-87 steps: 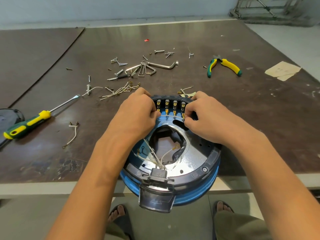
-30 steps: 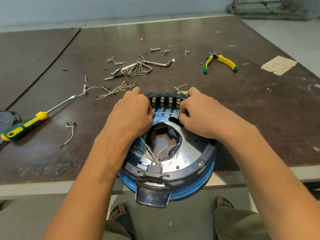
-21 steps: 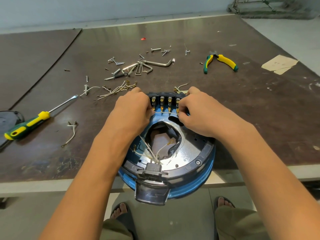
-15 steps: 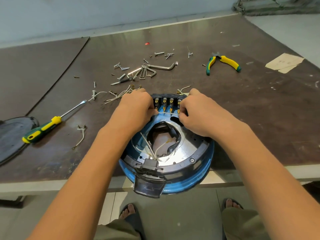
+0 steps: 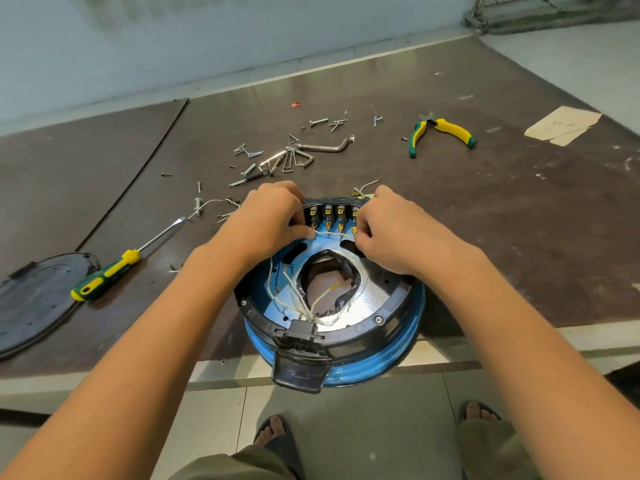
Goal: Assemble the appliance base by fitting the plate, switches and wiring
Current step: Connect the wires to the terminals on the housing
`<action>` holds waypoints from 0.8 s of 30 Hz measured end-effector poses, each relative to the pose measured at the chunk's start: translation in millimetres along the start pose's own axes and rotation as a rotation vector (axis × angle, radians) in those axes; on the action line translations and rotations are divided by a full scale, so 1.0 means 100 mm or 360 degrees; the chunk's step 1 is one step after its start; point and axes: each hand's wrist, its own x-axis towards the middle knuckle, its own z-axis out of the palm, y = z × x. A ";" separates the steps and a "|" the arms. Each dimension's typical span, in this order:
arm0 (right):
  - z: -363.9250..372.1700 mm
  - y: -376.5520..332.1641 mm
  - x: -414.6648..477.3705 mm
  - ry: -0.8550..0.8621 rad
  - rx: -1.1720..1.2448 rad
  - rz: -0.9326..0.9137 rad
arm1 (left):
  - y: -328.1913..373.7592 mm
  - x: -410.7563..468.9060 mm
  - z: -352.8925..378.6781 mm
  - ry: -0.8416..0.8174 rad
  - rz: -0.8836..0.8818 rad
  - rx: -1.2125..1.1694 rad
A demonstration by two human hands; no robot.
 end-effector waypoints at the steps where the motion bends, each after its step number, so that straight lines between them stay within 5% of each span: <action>1: 0.00 0.00 0.00 -0.0006 0.0005 -0.0002 | -0.02 0.00 0.00 -0.0038 0.0041 -0.0017; 24: -0.04 -0.01 -0.01 -0.0039 0.0058 -0.0011 | -0.10 -0.05 0.08 0.0096 0.0097 -0.0283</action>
